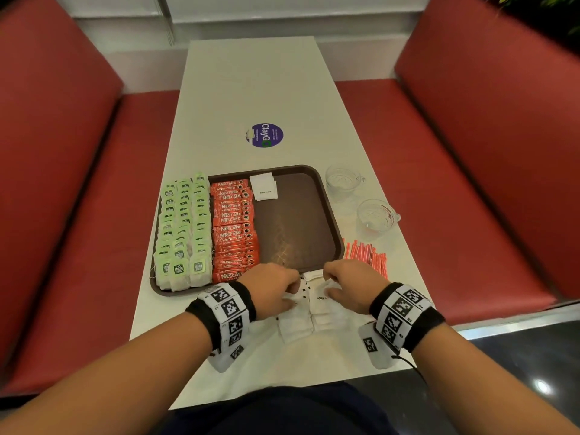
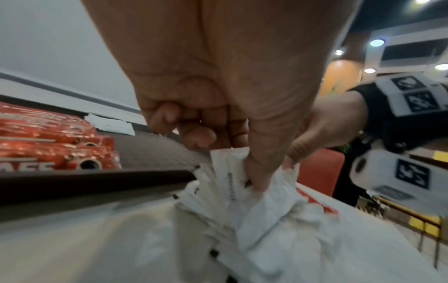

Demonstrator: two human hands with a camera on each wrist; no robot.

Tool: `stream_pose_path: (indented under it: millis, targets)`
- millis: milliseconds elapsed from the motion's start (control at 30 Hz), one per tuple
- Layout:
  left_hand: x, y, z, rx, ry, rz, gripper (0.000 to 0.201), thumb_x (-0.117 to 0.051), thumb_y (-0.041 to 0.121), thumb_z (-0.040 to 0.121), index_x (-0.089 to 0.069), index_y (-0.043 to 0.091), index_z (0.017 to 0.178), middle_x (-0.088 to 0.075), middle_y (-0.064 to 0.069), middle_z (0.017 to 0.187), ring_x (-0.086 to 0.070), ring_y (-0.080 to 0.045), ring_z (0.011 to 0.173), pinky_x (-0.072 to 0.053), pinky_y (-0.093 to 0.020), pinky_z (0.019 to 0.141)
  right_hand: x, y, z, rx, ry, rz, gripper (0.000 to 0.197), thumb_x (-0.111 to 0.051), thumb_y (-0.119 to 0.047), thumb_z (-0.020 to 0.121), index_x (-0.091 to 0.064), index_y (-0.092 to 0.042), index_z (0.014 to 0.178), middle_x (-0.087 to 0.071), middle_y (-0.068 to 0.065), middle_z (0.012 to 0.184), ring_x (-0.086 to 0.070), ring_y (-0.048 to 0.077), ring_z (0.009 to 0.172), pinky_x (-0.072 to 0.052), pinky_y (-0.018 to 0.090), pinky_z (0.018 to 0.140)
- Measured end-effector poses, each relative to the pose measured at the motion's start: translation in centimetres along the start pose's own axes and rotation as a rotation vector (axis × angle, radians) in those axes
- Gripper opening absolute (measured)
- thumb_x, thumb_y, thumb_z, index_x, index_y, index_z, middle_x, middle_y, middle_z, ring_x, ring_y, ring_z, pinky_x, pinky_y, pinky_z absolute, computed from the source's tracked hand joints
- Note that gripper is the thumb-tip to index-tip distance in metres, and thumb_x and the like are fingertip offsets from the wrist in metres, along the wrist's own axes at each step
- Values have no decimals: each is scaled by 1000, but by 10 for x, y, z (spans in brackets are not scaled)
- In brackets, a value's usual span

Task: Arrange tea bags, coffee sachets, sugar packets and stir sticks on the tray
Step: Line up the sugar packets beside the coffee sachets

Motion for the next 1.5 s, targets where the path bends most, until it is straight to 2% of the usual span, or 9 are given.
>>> stream_pose_path:
  millis: [233,433,533,767,1033,1133,1233,1367,1500]
  targets:
    - [41,-29,-5,35,225,-346,39,-67,28,92,-51,29,128,-64,11,99,-60,-6,84,-46,-22,73,10,-8,3,10,28,319,19,-41,-8,96,-37,-24,87,-65,2,85,-64,25,80,-52,42,69]
    - [62,-28,-8,4,362,-445,17,-66,34,93,-57,29,106,-65,9,83,-59,-2,70,-40,-14,59,27,-34,16,154,137,439,37,-65,-31,93,-49,-26,126,-62,-12,103,-60,3,84,-44,13,70]
    - [65,-28,-9,-8,449,-512,10,-64,36,94,-60,31,102,-66,10,79,-60,-2,71,-40,-11,59,35,-39,24,190,230,480,10,-65,-34,94,-56,-32,90,-59,-11,79,-54,3,68,-42,18,61]
    - [71,-41,-9,-24,570,-511,30,-64,53,84,-69,23,88,-62,11,80,-57,-7,74,-47,-25,64,43,-31,37,180,317,556,16,-63,-37,97,-60,-25,87,-61,-7,72,-52,4,64,-42,20,59]
    - [74,-51,-2,72,525,-694,13,-70,29,91,-60,35,93,-74,10,81,-68,-5,71,-55,-27,67,49,-27,52,205,320,633,28,-58,-36,99,-56,-13,85,-49,-2,68,-44,9,61,-39,30,59]
    - [77,-57,1,90,573,-705,3,-67,29,93,-65,31,93,-72,11,80,-66,-7,74,-55,-33,70,53,-26,55,203,339,639,28,-58,-34,100,-53,-15,80,-45,-7,66,-41,6,59,-37,26,58]
    - [81,-63,4,93,624,-690,6,-67,26,93,-72,26,97,-70,12,89,-65,-8,85,-55,-37,79,54,-24,59,180,334,660,27,-59,-31,99,-46,-26,76,-45,-9,66,-45,10,60,-45,38,58]
    - [85,-70,7,131,677,-699,8,-66,23,94,-72,28,96,-70,14,89,-62,-4,83,-51,-26,76,57,-26,63,161,307,776,26,-62,-15,94,-44,-33,88,-61,10,81,-55,18,64,-53,46,64]
    - [89,-79,10,175,704,-711,7,-64,27,95,-71,28,96,-68,13,88,-60,0,82,-44,-13,70,66,-25,70,126,334,714,37,-49,-2,95,-44,-35,111,-63,0,94,-62,18,76,-54,36,70]
Point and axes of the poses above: each hand's wrist, its own z-axis towards the middle knuckle, its own x-axis out of the back of the hand, y = z × x, the point moved 6 cm from there along z, towards the middle knuckle
